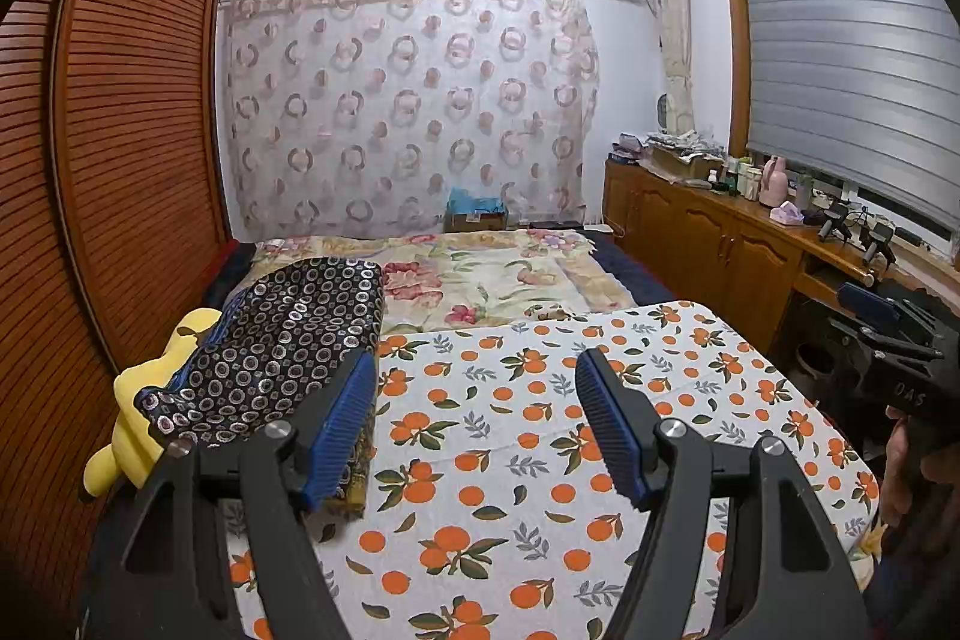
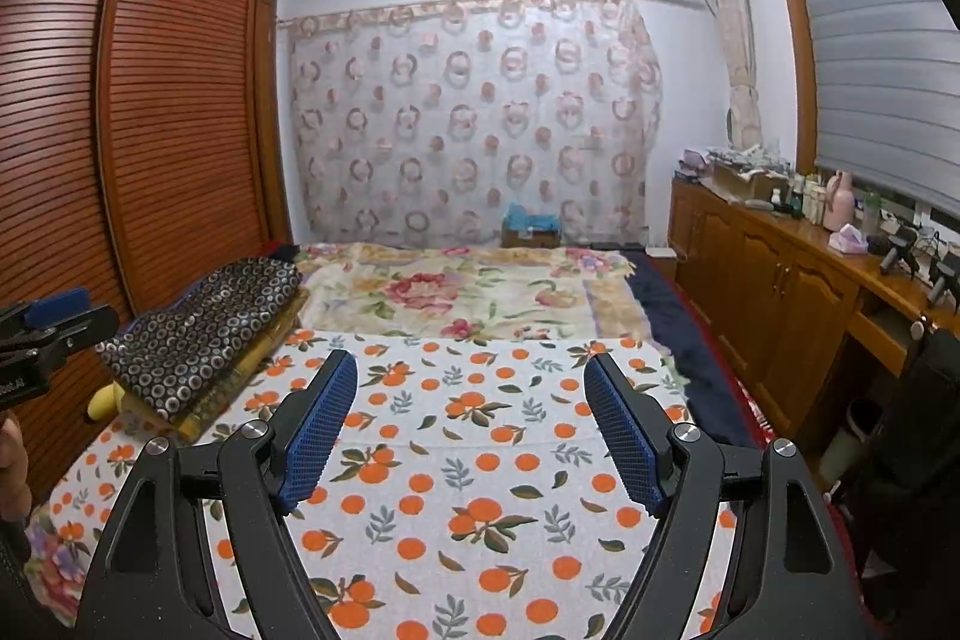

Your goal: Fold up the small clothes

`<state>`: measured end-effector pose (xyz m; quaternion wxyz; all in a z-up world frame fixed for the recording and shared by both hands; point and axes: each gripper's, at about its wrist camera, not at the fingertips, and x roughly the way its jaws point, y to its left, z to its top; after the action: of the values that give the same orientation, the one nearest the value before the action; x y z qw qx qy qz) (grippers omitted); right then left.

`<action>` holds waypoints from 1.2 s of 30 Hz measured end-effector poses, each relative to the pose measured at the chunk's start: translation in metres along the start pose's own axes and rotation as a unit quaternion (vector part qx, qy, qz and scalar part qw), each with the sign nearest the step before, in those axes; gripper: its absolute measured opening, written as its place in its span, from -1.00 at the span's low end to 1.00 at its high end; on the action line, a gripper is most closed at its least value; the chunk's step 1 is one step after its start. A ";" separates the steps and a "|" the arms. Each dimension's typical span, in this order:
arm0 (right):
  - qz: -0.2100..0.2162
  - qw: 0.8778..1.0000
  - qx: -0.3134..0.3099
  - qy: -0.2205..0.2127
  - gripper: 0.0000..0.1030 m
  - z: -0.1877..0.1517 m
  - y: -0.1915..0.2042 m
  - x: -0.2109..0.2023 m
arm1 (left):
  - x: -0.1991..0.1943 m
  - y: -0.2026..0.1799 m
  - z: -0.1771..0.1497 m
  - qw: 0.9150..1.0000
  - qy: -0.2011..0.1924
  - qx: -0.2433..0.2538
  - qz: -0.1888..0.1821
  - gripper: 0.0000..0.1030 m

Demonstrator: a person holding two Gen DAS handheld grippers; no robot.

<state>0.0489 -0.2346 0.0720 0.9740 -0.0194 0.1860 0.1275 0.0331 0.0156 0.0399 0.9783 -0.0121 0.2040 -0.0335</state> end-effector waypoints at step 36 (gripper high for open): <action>0.001 1.000 0.000 0.000 0.57 -0.001 -0.003 0.000 | 0.000 0.002 -0.002 1.000 0.000 0.002 0.000 0.35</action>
<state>0.0497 -0.2380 0.0710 0.9740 -0.0192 0.1859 0.1280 0.0326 0.0177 0.0375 0.9783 -0.0107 0.2040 -0.0341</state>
